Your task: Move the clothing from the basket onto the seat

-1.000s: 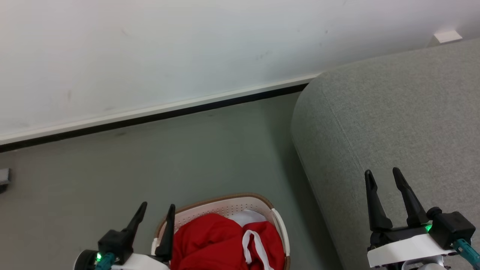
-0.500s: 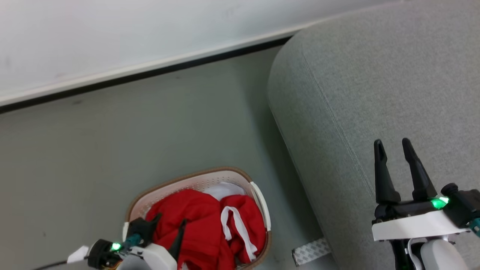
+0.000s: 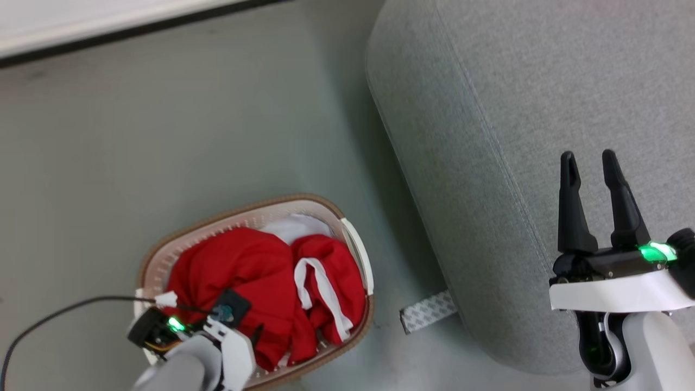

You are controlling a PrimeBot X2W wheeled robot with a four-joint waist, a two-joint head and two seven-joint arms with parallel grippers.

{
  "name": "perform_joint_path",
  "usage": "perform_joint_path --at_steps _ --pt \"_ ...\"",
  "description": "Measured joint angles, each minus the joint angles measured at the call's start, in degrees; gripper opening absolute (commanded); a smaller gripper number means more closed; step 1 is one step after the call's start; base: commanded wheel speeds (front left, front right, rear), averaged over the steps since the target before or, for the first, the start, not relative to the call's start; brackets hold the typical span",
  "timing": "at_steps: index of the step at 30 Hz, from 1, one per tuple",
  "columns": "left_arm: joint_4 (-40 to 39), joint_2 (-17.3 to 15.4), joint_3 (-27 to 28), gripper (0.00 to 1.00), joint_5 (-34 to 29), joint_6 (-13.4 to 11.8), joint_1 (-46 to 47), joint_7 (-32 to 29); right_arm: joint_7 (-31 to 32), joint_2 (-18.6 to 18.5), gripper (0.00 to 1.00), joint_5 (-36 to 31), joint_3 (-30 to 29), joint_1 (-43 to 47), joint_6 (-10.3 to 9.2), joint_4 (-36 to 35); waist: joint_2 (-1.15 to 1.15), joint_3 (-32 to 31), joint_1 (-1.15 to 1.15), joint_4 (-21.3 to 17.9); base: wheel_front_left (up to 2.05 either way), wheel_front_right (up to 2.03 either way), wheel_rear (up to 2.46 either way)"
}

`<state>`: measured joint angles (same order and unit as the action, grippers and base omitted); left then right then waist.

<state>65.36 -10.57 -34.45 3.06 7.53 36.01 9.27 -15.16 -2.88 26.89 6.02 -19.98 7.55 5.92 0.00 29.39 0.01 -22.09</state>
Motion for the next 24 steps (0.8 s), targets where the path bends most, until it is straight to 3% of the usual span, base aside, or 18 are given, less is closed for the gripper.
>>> perform_joint_path --at_steps 12,24 --pt "5.5 -5.1 -14.0 1.0 1.7 0.0 10.2 -6.3 0.0 0.0 1.0 2.2 0.8 -3.4 0.0 -1.9 0.0 10.6 0.0 -3.7 0.0 0.0 0.0" --pt "7.2 -6.3 -24.2 1.0 3.7 0.0 14.4 -13.3 0.0 0.0 1.0 3.8 2.9 -4.5 0.0 -2.0 0.0 15.7 0.0 -6.7 0.0 0.0 0.0"
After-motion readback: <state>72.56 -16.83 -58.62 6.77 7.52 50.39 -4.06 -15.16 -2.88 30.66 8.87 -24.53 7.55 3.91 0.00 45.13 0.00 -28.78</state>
